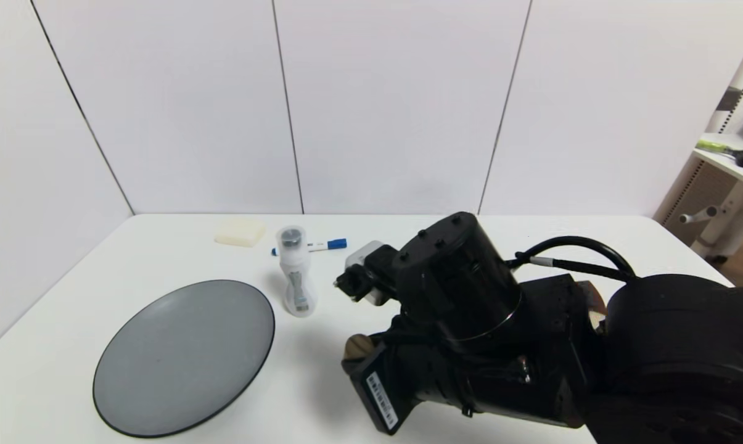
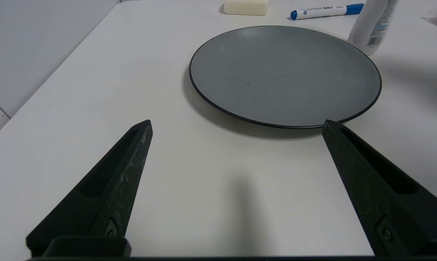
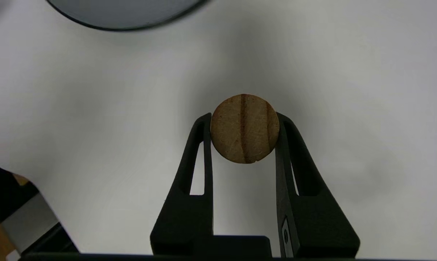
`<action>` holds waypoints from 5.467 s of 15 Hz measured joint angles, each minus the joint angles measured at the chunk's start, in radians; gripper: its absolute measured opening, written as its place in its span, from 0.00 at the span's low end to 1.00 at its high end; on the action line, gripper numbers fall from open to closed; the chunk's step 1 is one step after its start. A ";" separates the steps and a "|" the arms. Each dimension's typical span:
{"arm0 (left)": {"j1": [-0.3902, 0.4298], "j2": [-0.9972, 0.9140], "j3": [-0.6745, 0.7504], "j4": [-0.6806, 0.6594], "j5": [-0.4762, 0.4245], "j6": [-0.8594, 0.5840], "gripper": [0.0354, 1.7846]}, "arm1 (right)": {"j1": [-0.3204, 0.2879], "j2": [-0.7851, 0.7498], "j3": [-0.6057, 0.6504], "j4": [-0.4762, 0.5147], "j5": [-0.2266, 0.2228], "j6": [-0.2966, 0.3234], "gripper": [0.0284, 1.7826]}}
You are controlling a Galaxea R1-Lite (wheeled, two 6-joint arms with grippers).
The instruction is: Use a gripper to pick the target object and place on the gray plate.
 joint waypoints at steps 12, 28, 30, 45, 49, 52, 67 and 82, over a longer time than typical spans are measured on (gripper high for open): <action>0.000 0.000 0.000 0.000 0.000 0.000 0.94 | 0.187 0.282 -0.435 -0.035 -0.127 0.138 0.25; 0.000 0.000 0.000 0.000 0.000 0.000 0.94 | 0.161 0.647 -0.694 -0.195 -0.183 0.077 0.25; 0.000 0.000 0.000 0.000 0.000 0.000 0.94 | 0.157 0.660 -0.702 -0.189 -0.183 0.067 0.25; 0.000 0.000 0.000 0.000 0.000 -0.001 0.94 | 0.143 0.554 -0.596 -0.189 -0.186 0.060 0.79; 0.000 0.000 0.000 0.000 0.000 0.000 0.94 | 0.106 0.326 -0.372 -0.188 -0.187 0.061 0.86; 0.000 0.000 0.000 0.000 0.000 0.000 0.94 | 0.030 0.152 -0.213 -0.168 -0.187 0.065 0.89; 0.000 0.000 0.000 0.000 0.000 0.000 0.94 | -0.741 -0.722 0.418 0.068 -0.176 0.026 0.95; 0.000 0.000 0.000 0.000 0.000 0.000 0.94 | -1.051 -1.506 0.956 0.044 -0.027 -0.229 0.95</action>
